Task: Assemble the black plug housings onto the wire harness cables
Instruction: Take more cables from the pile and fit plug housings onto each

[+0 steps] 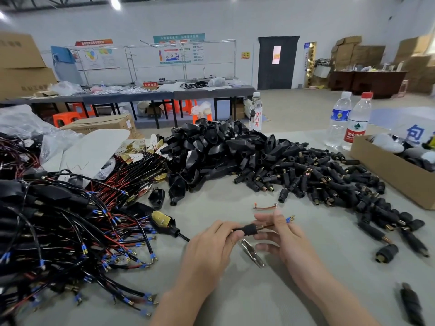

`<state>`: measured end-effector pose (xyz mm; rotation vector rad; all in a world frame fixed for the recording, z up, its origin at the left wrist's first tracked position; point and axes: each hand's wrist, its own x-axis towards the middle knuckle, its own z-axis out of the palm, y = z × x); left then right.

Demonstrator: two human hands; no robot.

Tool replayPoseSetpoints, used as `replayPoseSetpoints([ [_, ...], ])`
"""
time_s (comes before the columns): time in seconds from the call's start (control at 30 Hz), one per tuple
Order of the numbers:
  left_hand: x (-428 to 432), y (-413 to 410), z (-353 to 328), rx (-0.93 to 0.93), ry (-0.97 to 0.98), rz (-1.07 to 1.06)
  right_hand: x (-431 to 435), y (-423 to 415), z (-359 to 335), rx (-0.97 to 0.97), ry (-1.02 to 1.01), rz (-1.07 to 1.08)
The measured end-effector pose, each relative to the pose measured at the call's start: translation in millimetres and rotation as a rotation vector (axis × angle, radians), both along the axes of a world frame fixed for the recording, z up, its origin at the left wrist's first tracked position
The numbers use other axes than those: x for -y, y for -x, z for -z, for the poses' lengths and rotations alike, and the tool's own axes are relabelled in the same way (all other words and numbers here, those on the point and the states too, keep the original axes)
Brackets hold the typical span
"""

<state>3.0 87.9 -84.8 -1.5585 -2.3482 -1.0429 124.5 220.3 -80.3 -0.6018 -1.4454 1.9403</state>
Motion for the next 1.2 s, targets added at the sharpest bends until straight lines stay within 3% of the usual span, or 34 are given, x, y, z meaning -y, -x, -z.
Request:
replayPoseSetpoints([
  [0.33, 3, -2, -1, 0.133, -0.092, 0.009, 0, 2, 2, -0.07, 0.094, 0.01],
  [0.5, 7, 5, -1, 0.081, -0.032, -0.002, -9, -3, 0, -0.139, 0.175, 0.096],
  [1.2, 3, -5, -5, -0.041, -0.106, -0.015, 7, 1, -2, -0.157, 0.208, -0.014],
])
